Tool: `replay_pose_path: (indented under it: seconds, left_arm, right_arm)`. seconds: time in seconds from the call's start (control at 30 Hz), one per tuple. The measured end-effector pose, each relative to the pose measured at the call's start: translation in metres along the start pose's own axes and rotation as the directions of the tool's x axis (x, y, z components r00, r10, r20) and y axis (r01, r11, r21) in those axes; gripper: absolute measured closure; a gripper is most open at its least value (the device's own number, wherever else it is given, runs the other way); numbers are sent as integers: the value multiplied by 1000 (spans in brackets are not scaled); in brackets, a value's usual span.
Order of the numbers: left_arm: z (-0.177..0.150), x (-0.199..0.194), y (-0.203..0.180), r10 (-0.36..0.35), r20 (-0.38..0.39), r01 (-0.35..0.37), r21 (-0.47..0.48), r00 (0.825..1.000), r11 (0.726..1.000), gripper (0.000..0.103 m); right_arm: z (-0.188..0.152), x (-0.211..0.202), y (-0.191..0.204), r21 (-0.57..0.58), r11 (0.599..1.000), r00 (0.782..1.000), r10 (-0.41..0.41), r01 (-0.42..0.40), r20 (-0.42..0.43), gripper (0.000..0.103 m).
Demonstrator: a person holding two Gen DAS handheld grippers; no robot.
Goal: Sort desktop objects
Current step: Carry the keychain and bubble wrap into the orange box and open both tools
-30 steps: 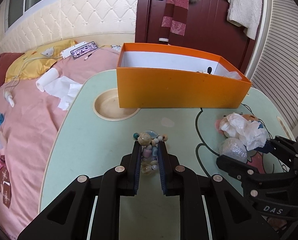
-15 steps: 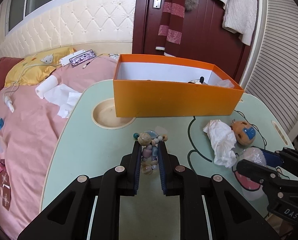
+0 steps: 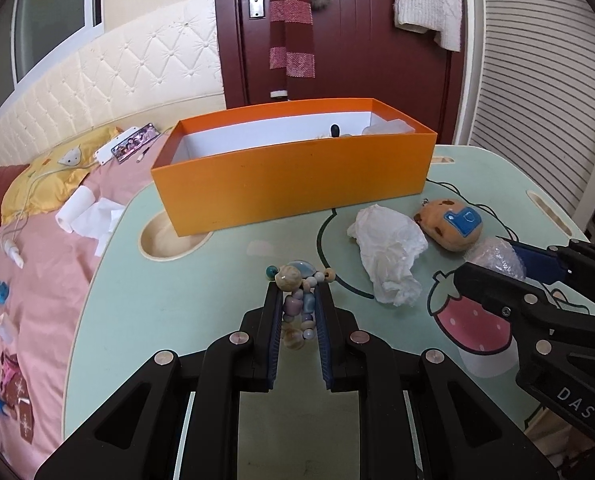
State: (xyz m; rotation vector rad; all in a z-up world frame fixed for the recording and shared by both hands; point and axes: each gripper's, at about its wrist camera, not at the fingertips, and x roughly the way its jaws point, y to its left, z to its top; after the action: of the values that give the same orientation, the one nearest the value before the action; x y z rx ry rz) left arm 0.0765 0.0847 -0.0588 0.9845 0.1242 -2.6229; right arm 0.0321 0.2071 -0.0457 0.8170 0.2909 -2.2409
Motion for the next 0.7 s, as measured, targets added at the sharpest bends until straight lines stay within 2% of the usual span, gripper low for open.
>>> replay_pose_path:
  seconds: [0.7]
  left_arm:
    - [-2, 3, 6, -7, -23, 7, -25, 1000, 1000, 85]
  right_arm:
    - [-4, 8, -3, 18, 1000, 999, 18, -18, -42, 69]
